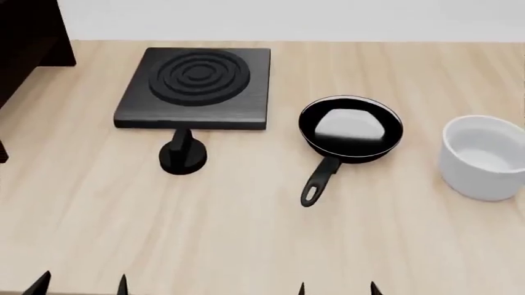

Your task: Put the frying pan under the cabinet shelf.

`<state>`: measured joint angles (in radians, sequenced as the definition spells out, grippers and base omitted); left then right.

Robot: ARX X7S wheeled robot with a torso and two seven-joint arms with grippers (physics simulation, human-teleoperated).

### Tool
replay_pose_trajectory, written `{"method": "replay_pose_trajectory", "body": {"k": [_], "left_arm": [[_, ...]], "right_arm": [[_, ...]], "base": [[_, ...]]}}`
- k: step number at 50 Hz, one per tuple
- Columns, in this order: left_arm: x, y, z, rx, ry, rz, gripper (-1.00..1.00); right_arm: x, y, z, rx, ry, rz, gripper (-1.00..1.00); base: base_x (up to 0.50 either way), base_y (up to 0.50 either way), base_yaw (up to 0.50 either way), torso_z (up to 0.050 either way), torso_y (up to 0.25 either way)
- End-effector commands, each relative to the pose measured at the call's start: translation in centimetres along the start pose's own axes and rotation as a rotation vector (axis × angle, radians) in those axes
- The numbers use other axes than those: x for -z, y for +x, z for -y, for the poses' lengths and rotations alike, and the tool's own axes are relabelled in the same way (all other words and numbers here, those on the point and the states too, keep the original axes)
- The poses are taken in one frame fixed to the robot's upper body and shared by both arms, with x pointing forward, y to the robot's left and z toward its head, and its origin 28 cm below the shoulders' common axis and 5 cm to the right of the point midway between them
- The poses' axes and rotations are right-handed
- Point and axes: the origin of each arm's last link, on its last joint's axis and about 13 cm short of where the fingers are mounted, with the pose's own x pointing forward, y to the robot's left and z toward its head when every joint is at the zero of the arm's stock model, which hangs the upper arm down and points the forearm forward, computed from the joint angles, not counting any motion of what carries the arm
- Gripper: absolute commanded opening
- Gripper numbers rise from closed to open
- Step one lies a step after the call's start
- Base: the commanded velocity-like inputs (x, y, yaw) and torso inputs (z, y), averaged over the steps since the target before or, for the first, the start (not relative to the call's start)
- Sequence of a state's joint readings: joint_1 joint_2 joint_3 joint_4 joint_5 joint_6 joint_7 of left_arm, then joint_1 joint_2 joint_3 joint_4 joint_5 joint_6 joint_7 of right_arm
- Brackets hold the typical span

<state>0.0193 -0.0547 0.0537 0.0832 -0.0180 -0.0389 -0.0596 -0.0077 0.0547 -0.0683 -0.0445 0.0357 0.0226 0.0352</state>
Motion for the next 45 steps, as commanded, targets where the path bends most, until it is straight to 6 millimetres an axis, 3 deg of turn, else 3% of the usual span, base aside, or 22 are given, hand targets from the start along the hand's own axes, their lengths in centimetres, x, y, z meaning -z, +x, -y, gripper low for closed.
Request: {"method": "replay_pose_trajectory", "body": {"k": [1,23,45], "left_arm": [[-0.4,-0.2,0.0,-0.004,0.019,0.003,1.00],[-1.5,0.0,-0.3,-0.001,0.043,0.002,1.00],[-9.4,2.2,-1.1,0.041,0.104,0.090,1.00]], "right_arm": [[-0.2,-0.2,0.1,-0.012,-0.007,0.008,1.00],[-1.1,-0.3,0.3,-0.006,-0.029,-0.001,1.00],[-8.5,0.7,1.9,0.035,-0.181,0.051,1.00]], "base": [[0.00,0.00,0.00,0.050,0.000],[0.00,0.00,0.00,0.050,0.000],[0.00,0.00,0.00,0.007,0.002]]}}
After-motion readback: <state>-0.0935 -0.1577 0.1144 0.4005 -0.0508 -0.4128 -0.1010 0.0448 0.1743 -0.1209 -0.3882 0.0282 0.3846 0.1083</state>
